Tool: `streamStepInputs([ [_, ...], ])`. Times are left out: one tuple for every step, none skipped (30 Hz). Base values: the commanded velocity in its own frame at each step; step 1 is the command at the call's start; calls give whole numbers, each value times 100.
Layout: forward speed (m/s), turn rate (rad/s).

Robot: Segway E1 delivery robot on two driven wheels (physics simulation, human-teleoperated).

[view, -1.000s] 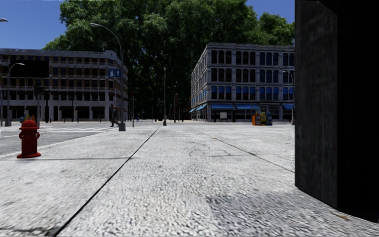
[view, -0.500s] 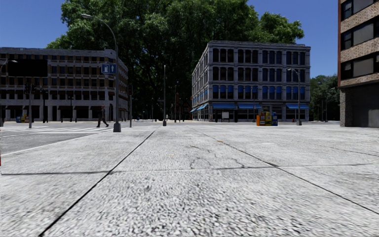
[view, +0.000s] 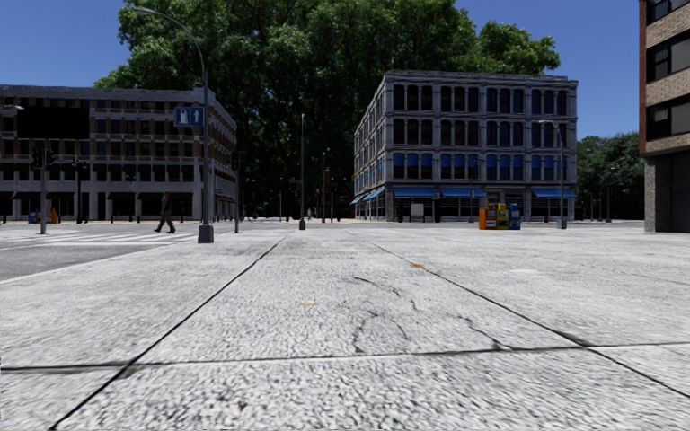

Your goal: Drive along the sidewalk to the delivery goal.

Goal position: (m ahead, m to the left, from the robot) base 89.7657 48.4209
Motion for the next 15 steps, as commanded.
streamStepInputs([
  [200,0],
  [200,0],
  [200,0],
  [200,0],
  [200,0],
  [200,0],
  [200,0],
  [200,0],
  [200,0],
  [200,0],
  [200,0],
  [200,0],
  [200,0],
  [200,4],
  [200,9],
])
